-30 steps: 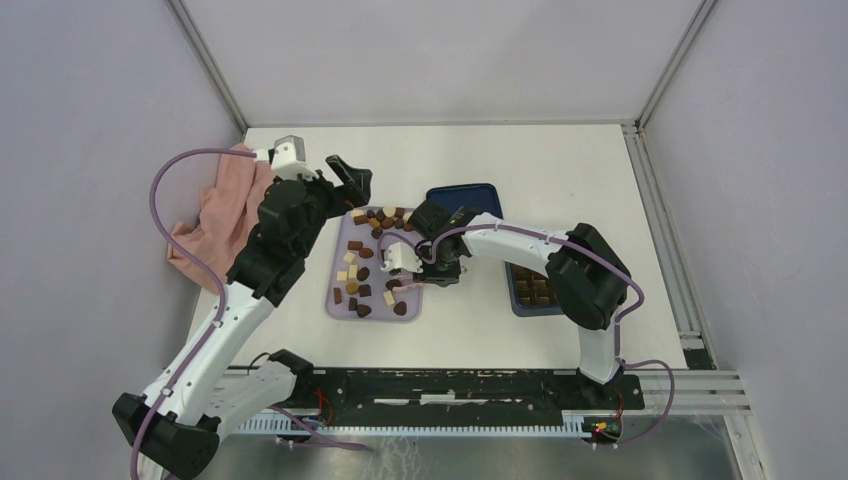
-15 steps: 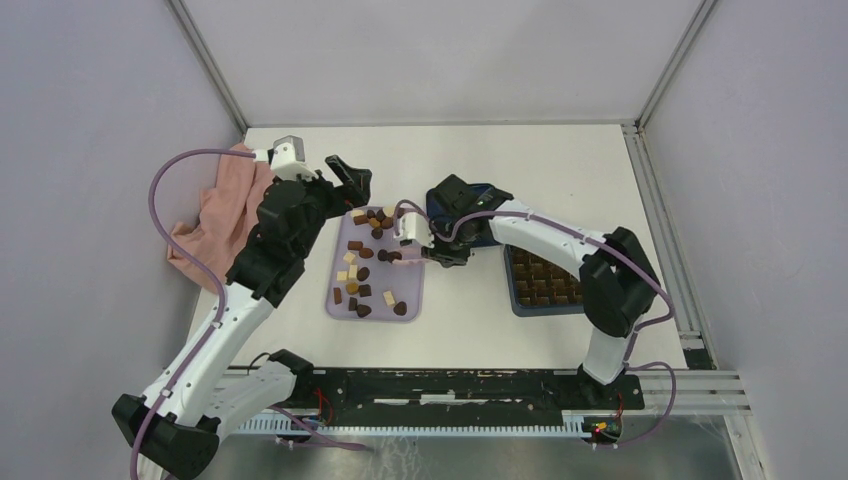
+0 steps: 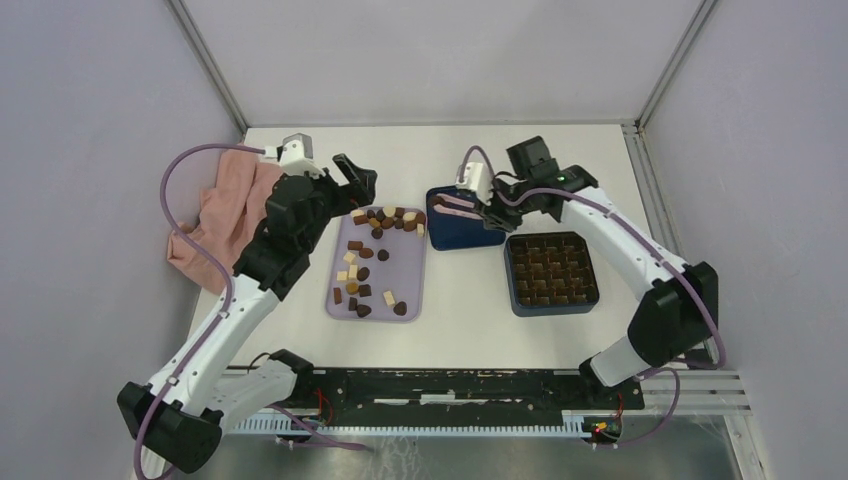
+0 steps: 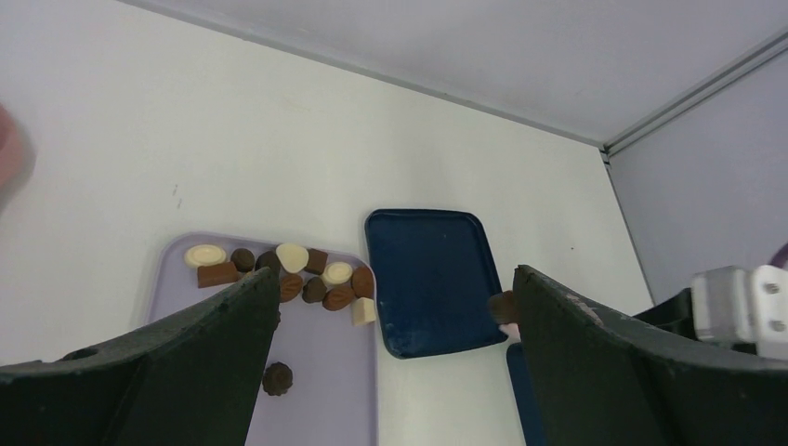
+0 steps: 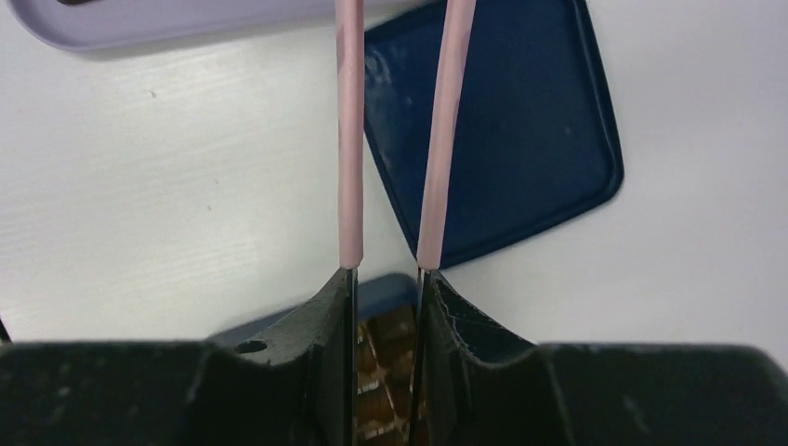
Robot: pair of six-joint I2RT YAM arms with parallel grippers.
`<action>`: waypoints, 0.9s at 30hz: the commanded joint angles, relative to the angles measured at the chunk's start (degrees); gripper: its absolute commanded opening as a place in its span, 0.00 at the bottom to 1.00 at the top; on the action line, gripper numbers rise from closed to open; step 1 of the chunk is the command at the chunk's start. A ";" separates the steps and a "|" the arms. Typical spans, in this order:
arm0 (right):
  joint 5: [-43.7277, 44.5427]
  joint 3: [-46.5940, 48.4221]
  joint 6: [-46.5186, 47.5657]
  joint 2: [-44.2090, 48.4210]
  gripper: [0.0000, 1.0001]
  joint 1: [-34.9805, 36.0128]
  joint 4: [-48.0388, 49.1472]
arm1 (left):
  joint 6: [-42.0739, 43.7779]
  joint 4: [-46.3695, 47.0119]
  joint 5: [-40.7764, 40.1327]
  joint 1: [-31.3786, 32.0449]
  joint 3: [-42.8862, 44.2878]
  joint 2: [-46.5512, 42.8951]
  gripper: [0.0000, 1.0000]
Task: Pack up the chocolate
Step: Pick up the fake chocolate from the plate, then place the fake chocolate in the packing box.
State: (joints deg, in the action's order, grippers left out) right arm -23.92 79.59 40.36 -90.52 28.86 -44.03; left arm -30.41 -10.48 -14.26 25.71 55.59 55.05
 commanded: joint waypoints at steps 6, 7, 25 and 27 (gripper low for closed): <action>0.50 -11.77 7.19 13.50 0.19 -17.70 -5.90 | -1.08 4.85 3.70 -0.22 3.14 4.47 0.99; 0.70 -12.93 8.33 14.65 0.19 -20.25 -7.04 | -1.20 5.24 3.93 -0.23 3.04 4.76 0.99; 5.74 -24.06 18.73 17.08 0.21 -34.57 -9.40 | -0.45 7.32 6.12 -0.23 2.83 7.74 0.99; 6.32 -23.87 18.96 15.96 0.21 -34.57 -9.24 | -0.88 7.38 5.58 -0.21 1.87 6.80 0.99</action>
State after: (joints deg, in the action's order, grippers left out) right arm -18.79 55.24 57.49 -72.97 -5.54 -54.48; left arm -30.41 -5.72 -8.38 25.71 57.30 64.38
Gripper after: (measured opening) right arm 0.329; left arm 0.994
